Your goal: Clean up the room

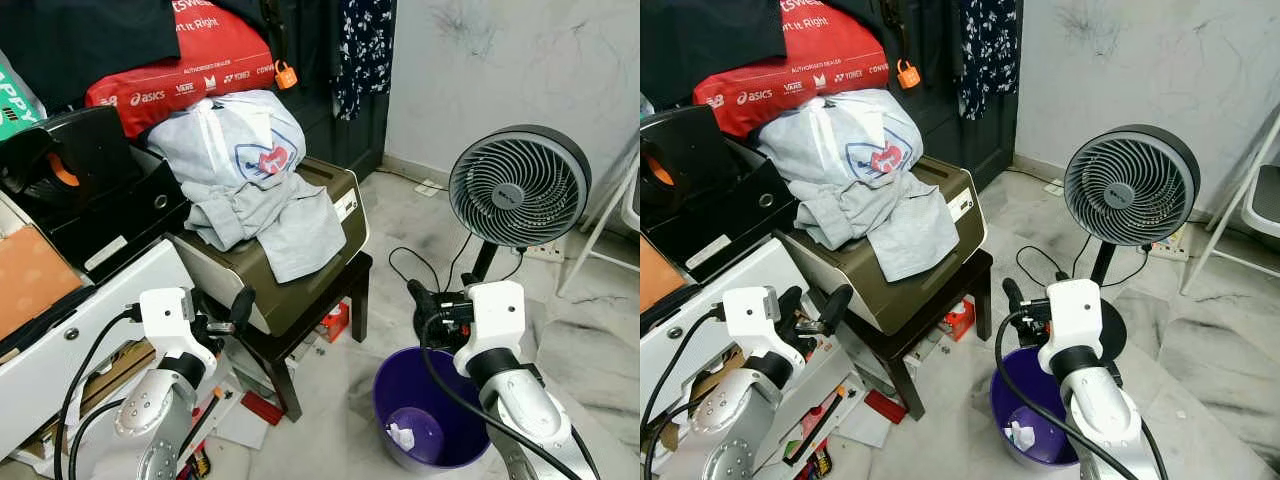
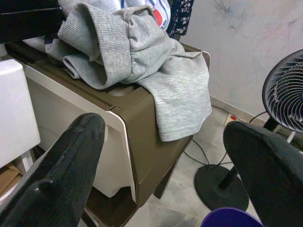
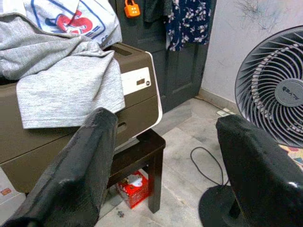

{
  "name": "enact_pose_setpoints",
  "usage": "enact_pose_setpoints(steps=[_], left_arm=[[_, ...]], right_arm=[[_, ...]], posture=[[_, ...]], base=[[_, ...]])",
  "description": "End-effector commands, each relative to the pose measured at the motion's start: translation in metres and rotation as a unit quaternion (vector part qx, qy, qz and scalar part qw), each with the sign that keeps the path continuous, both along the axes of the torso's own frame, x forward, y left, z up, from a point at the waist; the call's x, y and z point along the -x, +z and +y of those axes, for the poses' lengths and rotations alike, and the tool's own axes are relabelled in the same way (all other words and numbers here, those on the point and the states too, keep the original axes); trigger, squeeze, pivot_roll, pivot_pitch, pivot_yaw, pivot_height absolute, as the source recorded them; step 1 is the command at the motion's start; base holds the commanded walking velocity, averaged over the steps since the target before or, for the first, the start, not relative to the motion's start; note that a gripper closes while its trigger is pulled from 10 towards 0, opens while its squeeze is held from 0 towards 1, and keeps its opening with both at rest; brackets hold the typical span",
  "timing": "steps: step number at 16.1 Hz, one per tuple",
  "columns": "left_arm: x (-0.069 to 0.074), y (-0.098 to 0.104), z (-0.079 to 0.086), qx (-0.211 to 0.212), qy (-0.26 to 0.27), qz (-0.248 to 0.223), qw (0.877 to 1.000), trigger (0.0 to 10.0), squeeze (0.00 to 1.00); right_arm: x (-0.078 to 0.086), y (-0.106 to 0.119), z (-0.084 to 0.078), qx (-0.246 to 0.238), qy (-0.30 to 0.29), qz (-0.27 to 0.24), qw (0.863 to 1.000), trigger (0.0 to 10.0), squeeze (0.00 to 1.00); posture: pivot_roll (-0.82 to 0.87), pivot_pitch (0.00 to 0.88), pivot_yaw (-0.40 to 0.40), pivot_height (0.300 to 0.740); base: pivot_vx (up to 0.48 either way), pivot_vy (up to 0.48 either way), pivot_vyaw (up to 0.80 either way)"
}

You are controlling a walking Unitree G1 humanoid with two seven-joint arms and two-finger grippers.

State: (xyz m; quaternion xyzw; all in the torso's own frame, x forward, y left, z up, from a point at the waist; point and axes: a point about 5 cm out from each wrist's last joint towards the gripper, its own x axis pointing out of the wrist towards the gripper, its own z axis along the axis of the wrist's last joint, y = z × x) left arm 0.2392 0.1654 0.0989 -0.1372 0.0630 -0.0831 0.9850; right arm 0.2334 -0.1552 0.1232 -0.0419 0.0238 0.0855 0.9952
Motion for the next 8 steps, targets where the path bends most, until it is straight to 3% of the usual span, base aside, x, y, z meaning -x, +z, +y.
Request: enact_pose_setpoints(steps=[1, 2, 8], left_arm=[[-0.0016, 0.0013, 0.0026, -0.011, 0.001, -0.001, 1.000, 10.0, 0.00], [-0.0019, 0.0015, 0.0025, -0.011, 0.001, -0.001, 1.000, 10.0, 0.00], [-0.0030, 0.0025, 0.0026, -0.011, 0.002, -0.002, 1.000, 10.0, 0.00]], right_arm=[[0.0004, 0.0027, 0.0044, -0.005, 0.011, -0.004, 1.000, 10.0, 0.00], [0.0003, 0.0031, 0.0041, -0.013, 0.009, -0.006, 1.000, 10.0, 1.00], [0.0000, 0.0034, 0.0045, -0.012, 0.010, -0.006, 1.000, 10.0, 1.00]], posture=[[-0.24, 0.019, 0.082, 0.740], [-0.24, 0.020, 0.082, 0.740], [-0.24, 0.029, 0.082, 0.740]], base=[[0.000, 0.000, 0.00], [0.000, 0.000, 0.00], [0.000, 0.000, 0.00]])
